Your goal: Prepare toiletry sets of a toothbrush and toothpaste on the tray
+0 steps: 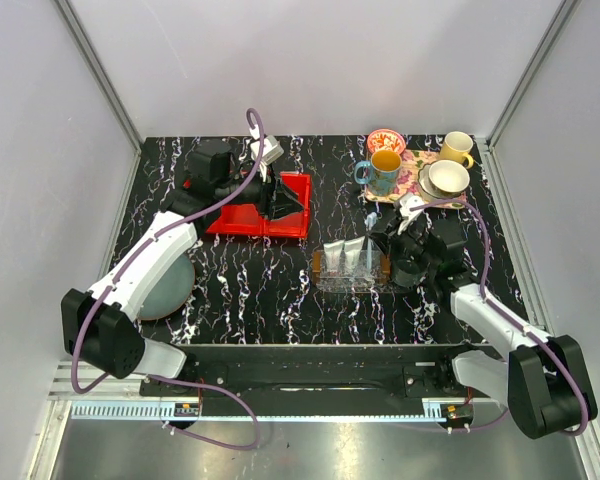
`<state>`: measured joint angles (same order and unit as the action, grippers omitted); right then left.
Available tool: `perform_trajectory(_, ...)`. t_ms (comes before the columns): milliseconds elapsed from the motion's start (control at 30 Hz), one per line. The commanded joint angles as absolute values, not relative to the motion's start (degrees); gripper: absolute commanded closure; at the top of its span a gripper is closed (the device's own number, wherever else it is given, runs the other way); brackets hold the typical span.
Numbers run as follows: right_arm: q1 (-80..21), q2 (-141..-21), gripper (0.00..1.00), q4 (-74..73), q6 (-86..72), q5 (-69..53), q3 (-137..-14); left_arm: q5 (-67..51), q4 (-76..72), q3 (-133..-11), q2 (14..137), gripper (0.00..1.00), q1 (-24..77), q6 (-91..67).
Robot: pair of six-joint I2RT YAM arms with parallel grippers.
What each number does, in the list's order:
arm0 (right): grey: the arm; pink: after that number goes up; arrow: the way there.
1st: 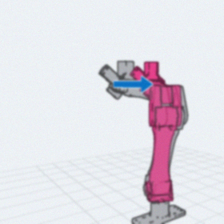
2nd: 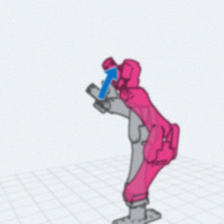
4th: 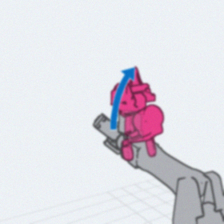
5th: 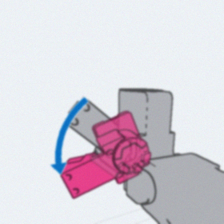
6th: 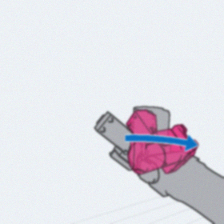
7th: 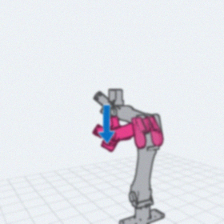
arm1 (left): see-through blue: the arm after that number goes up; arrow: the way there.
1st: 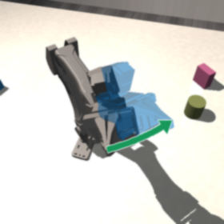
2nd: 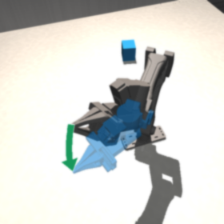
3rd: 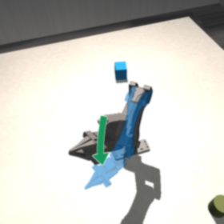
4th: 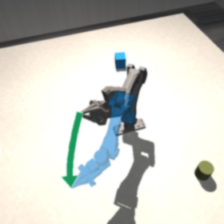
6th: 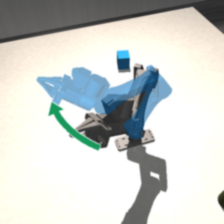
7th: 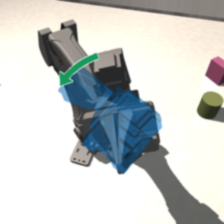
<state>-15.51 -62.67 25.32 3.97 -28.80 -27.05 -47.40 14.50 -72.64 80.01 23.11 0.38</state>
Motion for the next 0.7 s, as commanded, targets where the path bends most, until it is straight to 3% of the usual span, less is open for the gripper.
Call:
perform_trajectory(0,-14.9,-61.2,1.00,31.6,2.4,-25.7,-25.4,-48.8,13.2,-75.1,80.1,0.53,22.8,0.6)
perform_trajectory(667,-15.0,-62.4,1.00,39.4,2.2,-26.5,-22.0,-48.7,13.4,-75.1,80.6,0.53,22.8,0.8)
